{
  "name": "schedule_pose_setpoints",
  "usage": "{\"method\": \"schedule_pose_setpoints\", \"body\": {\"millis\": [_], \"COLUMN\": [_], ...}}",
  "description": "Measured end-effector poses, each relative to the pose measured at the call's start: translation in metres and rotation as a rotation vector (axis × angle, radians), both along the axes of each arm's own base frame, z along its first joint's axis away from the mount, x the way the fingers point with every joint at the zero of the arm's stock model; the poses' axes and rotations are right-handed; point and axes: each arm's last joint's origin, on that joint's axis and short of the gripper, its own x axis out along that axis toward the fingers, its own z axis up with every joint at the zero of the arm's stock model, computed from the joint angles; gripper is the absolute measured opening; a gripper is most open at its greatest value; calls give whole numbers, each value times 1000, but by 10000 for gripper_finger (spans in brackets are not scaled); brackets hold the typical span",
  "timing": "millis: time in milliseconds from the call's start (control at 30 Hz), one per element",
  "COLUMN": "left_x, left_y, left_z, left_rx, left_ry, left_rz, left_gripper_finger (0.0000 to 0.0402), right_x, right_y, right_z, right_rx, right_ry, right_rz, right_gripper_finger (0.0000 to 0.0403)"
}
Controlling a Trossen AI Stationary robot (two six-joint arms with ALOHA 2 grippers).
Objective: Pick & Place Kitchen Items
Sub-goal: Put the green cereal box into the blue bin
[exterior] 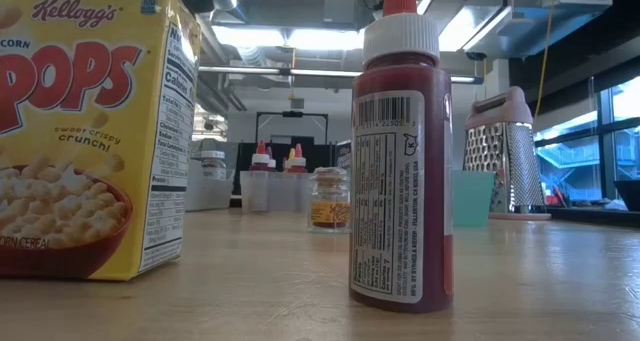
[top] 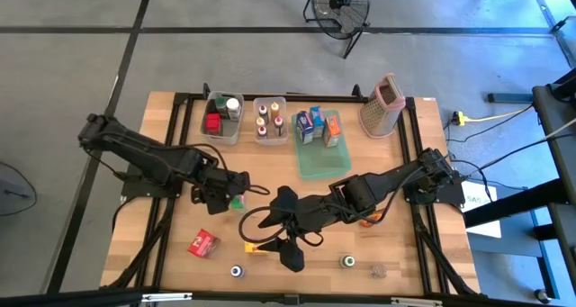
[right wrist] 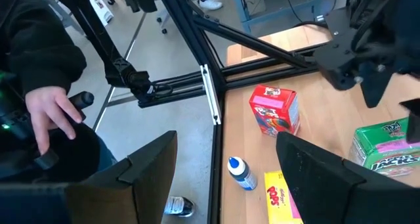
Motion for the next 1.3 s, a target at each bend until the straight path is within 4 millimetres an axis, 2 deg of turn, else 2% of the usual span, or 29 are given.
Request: {"method": "schedule_pose_setpoints", "body": {"millis": [500, 700, 1300], "left_x": [23, 24, 19], "left_y": [-6, -6, -4], "left_z": [-33, -36, -37], "left_rx": [40, 43, 47], "left_ry": [125, 145, 196], "left_rz": [17, 31, 96], "left_gripper_finger": [331, 327, 206], "right_x": [1, 1, 1], "right_y": [-3, -3, -3], "right_z": [0, -1, -1], "right_rx": [-9, -11, -14], "right_ry": [1, 4, 1], "right_rz": [-3, -6, -12], "right_gripper_finger": [263, 264, 264]}}
